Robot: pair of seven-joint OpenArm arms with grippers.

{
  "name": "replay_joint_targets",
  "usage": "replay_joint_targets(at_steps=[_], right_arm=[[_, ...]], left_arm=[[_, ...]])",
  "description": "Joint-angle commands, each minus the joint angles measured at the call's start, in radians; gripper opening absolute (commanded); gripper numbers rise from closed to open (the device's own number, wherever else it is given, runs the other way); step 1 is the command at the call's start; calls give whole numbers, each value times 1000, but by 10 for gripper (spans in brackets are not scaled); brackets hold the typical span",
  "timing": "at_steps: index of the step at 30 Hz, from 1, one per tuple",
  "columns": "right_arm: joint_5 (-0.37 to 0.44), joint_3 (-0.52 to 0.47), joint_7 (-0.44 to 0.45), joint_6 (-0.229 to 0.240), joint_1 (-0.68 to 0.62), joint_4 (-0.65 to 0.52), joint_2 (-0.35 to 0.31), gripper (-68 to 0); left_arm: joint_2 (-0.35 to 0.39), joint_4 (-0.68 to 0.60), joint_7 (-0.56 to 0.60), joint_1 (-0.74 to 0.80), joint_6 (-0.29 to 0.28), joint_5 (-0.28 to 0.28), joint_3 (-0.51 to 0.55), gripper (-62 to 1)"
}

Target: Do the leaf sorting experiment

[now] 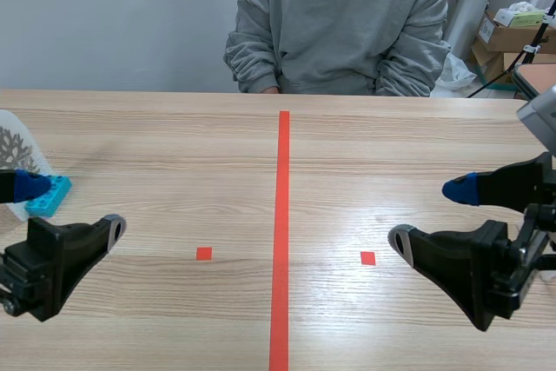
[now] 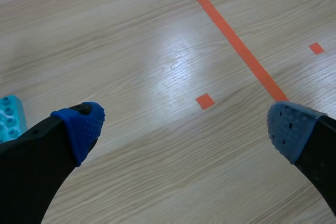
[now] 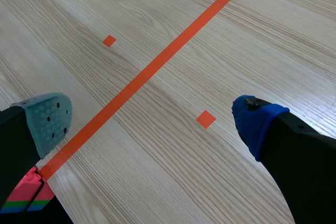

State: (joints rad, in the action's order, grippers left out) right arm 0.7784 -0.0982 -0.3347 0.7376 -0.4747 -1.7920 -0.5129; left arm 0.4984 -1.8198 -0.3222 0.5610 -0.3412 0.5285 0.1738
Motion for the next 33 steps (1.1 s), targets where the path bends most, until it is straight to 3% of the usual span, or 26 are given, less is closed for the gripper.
replay_joint_targets(at_steps=[1,11,23,33], right_arm=[[12,-14,20,8,12,-14,-13,-41],[12,-14,19,8,12,-14,-13,-41],[12,-14,19,8,12,-14,-13,-41],[12,-14,27,8,12,-14,-13,-41]], left_arm=[[-3,-42,15,8,2,11,12,14],[-2,-125,14,96,2,-14,12,14],[-2,-126,11,95,2,-25,12,14],[-2,-126,11,90,2,-66,12,14]])
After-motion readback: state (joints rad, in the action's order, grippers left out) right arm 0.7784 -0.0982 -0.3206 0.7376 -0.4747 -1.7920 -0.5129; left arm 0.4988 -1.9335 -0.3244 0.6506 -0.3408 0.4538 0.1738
